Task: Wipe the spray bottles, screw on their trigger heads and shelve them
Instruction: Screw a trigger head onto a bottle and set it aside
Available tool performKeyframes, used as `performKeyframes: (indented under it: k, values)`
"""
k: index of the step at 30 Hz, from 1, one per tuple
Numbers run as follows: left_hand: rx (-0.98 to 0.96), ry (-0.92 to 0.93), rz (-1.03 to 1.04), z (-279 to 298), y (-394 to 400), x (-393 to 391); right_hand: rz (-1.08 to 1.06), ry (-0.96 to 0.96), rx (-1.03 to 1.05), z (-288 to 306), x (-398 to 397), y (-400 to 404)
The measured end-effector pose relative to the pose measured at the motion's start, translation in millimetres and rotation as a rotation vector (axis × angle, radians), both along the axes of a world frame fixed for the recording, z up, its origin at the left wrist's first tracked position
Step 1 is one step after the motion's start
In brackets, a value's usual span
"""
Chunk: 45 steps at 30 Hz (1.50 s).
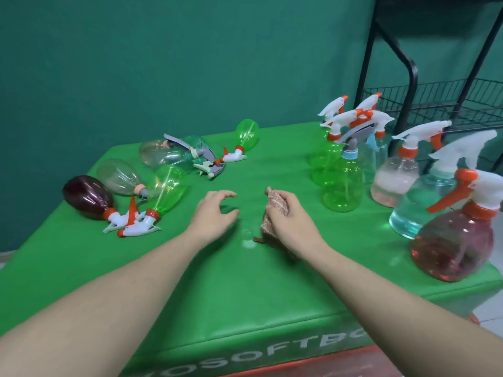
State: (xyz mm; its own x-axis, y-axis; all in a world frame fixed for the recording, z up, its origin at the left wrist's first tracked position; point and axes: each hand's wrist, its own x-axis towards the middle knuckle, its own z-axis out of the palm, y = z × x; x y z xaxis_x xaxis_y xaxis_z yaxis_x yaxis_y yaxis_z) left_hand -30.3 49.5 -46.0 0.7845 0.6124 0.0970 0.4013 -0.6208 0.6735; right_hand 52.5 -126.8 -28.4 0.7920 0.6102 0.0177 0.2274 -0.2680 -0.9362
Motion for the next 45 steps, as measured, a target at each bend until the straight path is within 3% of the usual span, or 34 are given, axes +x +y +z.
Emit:
performKeyframes:
  k: [5,7,11,20,33,45]
  values:
    - [0.457,0.217,0.078,8.6,46.7,-12.7,0.05,-0.04,-0.044,-0.6,6.7,40.9]
    - [0.543,0.329,0.134,9.5,64.5,-16.8,0.075,-0.036,-0.044,-1.7,9.1,55.3]
    - [0.483,0.443,0.247,6.5,92.9,-30.1,0.103,-0.054,-0.055,-6.8,10.3,77.5]
    - [0.435,0.372,0.267,2.5,100.5,-38.9,0.096,-0.06,-0.065,-12.9,2.1,79.9]
    - [0.426,0.454,0.143,26.0,10.3,-71.0,0.124,-0.042,-0.042,-3.0,-44.7,27.3]
    - [0.39,0.408,0.03,46.6,-47.4,-98.6,0.096,-0.086,-0.085,1.3,-71.0,-31.5]
